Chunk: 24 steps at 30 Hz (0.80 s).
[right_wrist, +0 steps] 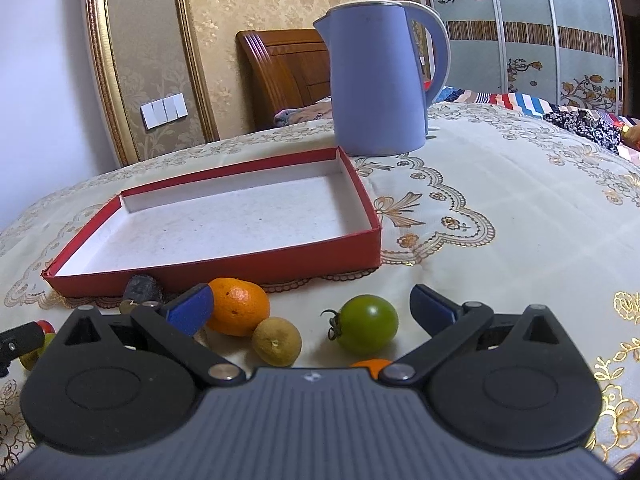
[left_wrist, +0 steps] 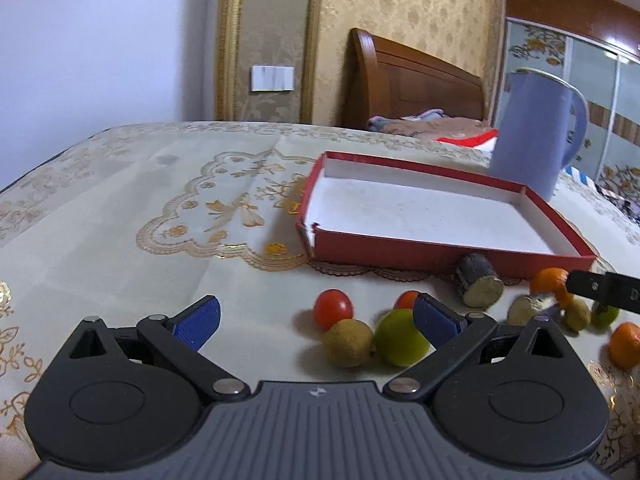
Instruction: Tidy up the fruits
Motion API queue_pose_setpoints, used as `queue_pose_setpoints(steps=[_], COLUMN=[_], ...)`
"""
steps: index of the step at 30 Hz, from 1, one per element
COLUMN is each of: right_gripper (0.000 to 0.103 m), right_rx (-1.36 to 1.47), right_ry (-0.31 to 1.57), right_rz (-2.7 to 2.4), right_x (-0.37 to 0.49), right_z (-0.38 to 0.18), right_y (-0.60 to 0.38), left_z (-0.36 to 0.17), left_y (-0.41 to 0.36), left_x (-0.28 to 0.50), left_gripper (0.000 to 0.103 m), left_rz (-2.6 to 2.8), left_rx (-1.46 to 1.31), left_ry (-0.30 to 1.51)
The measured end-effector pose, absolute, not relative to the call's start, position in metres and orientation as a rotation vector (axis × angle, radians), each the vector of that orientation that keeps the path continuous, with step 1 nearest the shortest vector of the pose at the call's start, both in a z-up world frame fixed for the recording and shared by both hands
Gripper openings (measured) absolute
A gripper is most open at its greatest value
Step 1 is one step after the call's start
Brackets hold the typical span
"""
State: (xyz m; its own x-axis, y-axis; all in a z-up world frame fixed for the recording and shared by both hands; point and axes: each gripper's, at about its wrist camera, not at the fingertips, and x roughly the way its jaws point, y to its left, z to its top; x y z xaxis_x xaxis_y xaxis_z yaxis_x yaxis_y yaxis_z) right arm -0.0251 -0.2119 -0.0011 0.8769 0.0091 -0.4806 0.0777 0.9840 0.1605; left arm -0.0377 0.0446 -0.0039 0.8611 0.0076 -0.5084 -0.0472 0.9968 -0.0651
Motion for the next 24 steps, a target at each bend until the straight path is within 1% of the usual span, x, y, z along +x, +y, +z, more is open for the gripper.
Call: queue_pose_setpoints(steps=[12,18,24], right_gripper=[0.103,0.103,0.103], right_rx=[0.221,0.222,0.227], right_ry=[0.471,0.485,0.488], right_rz=[-0.019,-0.031,-0.036], right_x=[-0.031,-0.029,-0.029], right_z=[0.001,-0.001,-0.001], right_y=[-0.218,-0.219,-0.220], left_z=[0.001,-0.001,-0.006], left_y=[0.050,0.055,0.044], left_x=[-0.047,-0.059,-0.053], left_gripper=[0.103,0.103,0.103], left_rz=[-0.001,-0.018,-0.016], left_rx=[-0.086,-0.037,0.011], left_ry=[0.540,0.541,0.576])
